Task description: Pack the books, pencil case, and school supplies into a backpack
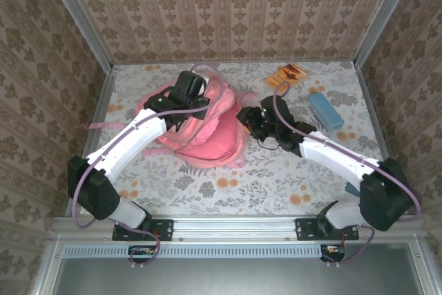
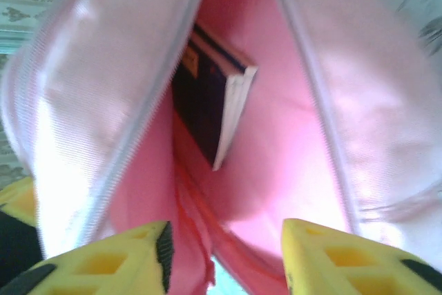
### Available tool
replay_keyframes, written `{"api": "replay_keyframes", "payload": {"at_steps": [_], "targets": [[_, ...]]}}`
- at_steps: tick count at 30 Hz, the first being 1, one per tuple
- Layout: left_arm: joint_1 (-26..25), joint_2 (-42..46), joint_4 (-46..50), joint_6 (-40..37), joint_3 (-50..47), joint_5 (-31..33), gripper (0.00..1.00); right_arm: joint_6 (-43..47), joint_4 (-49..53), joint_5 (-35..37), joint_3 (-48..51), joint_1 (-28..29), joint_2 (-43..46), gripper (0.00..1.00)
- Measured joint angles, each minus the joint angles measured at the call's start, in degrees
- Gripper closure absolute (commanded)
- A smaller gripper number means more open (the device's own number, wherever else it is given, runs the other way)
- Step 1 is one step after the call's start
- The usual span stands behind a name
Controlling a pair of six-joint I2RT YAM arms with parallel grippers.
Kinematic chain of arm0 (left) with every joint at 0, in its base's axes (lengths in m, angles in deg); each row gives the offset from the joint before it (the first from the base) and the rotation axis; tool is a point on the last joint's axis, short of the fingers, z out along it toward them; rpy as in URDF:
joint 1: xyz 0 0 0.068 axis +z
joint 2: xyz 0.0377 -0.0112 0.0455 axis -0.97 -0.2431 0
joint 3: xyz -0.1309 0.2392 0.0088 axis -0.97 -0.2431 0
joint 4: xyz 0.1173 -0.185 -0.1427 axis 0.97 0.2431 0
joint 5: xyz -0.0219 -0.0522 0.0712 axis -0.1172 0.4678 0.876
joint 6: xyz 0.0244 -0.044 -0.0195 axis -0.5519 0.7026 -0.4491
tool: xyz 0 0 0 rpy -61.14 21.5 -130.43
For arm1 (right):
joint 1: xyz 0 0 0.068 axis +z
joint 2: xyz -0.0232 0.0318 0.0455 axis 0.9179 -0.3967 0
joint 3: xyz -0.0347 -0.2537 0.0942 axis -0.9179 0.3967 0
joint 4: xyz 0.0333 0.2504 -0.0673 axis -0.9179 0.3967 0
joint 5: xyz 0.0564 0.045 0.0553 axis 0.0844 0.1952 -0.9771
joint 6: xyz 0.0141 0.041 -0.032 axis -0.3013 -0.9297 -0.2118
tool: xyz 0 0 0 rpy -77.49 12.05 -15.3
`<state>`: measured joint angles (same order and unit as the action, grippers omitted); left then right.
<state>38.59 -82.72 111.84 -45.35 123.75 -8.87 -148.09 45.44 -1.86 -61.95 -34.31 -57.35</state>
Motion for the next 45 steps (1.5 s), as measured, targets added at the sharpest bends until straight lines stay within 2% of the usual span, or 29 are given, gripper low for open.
{"api": "replay_keyframes", "payload": {"at_steps": [1,3,6,7,9,11,20,28,36,45], "targets": [[0.07,0.44,-0.07,-0.13,-0.94,-0.42,0.91,1.64,1.66,0.90,-0.07,-0.79,1.20,0.41],[0.22,1.33,-0.20,-0.48,-3.08,-1.42,0.77,5.51,5.79,2.62,-1.20,-3.02,2.25,0.35],[0.37,2.51,-0.09,0.63,-5.68,-2.73,0.40,10.84,10.93,4.37,-5.09,-7.98,-0.04,0.28],[0.44,2.91,-0.11,1.25,-6.25,-3.32,0.33,12.26,11.72,4.63,-6.51,-9.22,-1.42,0.26],[0.70,4.31,-0.37,3.21,-7.37,-4.55,0.22,15.41,13.44,5.31,-10.67,-12.41,-6.34,0.23],[0.81,6.05,-0.57,4.87,-8.26,-5.20,0.18,17.70,14.71,5.68,-14.62,-14.64,-11.45,0.23],[1.77,8.90,-0.63,10.91,-8.81,-4.37,0.06,23.47,15.28,6.64,-33.97,-22.01,-34.49,0.29],[1.84,8.81,-1.05,13.35,-10.32,-4.26,0.03,25.24,14.16,4.72,-50.86,-25.66,-51.60,0.29],[2.25,7.13,-1.86,14.56,-10.29,-5.03,0.03,24.85,16.87,3.45,-60.63,-26.12,-59.21,0.29],[2.25,6.60,-1.90,15.34,-10.32,-5.53,0.03,23.41,19.26,2.36,-59.12,-26.21,-58.53,0.30]]}}
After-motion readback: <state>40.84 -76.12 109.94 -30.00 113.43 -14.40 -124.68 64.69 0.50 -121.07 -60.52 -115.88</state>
